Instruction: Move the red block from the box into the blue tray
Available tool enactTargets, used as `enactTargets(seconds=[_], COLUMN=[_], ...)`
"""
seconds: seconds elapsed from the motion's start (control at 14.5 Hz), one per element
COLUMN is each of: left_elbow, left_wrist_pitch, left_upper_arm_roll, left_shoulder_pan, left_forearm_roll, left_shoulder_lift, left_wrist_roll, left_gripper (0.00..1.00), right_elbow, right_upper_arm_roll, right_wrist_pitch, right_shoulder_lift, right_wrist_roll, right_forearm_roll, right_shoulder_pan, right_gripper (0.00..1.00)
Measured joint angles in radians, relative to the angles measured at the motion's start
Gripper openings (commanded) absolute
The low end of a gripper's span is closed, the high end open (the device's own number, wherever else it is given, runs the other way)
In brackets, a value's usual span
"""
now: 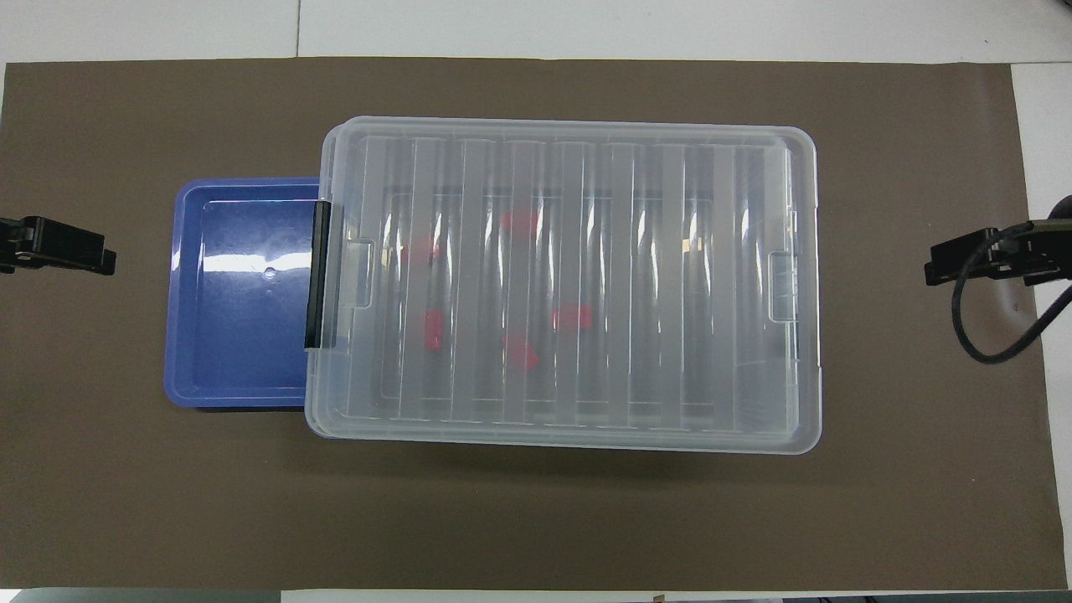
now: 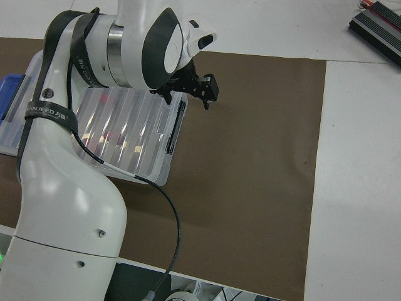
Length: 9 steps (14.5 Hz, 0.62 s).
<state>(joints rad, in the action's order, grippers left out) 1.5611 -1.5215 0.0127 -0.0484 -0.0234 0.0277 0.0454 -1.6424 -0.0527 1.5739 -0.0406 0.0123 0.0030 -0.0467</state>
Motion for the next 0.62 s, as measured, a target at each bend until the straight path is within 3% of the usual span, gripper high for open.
enactTargets(seconds=[0.35, 0.62], left_elbow=[0.0, 0.002], left_wrist_pitch=[0.001, 0.001], left_upper_arm_roll=[0.0, 0.001], left_shoulder_pan=[0.0, 0.0], left_forearm_roll=[0.0, 0.0], left_shoulder_lift=[0.0, 0.0], left_wrist_roll=[0.0, 0.0], left_gripper=[1.0, 1.0], right_elbow=[-0.036, -0.12], right_upper_arm_roll=[0.049, 0.086], right_wrist_pitch=[0.071, 0.186], right_shoulder_lift=[0.011, 0.026], right_wrist_roll=[0.026, 0.054], right_forearm_roll=[0.009, 0.011], right_shoulder_pan=[0.0, -0.001], right_gripper=[1.0, 1.0])
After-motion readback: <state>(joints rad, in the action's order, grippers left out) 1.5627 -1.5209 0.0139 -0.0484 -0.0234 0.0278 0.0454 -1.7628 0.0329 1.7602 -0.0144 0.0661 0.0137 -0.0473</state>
